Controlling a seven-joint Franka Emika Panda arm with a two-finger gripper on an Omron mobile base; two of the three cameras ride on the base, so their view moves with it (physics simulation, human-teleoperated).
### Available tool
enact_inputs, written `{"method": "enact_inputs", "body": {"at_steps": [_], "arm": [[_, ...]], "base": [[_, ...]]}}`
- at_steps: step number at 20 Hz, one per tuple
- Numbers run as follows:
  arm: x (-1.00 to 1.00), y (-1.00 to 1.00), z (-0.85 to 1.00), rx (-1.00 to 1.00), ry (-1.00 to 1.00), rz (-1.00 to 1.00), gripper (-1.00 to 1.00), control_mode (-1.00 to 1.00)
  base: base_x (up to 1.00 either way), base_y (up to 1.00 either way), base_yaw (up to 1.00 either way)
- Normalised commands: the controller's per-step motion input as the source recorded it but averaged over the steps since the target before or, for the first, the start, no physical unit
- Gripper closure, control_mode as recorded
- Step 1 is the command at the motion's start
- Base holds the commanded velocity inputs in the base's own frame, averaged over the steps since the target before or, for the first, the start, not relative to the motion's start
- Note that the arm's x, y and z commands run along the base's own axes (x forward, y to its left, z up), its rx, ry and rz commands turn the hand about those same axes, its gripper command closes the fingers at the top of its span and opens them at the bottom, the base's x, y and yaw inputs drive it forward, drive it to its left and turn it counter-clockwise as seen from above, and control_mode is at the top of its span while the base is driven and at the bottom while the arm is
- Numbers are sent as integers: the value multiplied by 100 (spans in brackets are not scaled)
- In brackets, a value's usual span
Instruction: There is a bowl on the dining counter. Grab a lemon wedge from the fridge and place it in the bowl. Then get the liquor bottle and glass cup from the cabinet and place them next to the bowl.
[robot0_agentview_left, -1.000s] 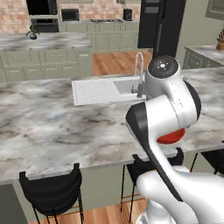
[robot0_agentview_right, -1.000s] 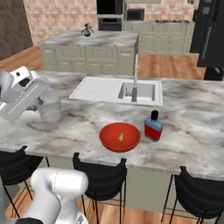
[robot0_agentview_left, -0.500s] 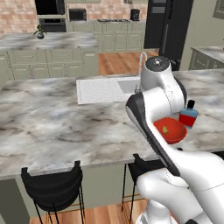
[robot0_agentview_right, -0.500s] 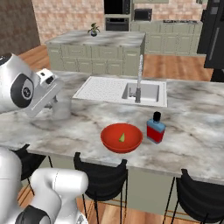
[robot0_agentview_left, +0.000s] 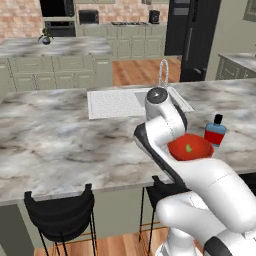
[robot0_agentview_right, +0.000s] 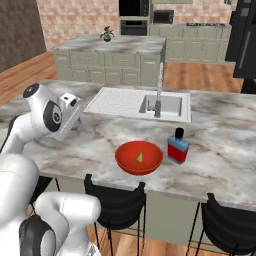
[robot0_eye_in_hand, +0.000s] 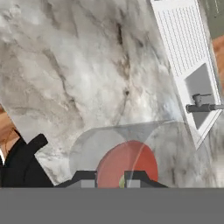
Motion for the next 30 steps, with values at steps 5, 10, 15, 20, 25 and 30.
{"method": "enact_inputs", "body": {"at_steps": [5,10,15,20,25,30], "arm": [[67,0,-61,-10,2,0,100,-100],[49,0,-41,0,6,0,100,-100],[40,-1,-40,0,2,0,100,-100],[23,-15,-41,0,0,0,100,-100],[0,-22,-31,0,0,0,100,-100],[0,-20,-28,0,0,0,100,-100]], "base": [[0,0,0],[0,0,0],[0,0,0],[0,0,0],[0,0,0],[0,0,0]]}}
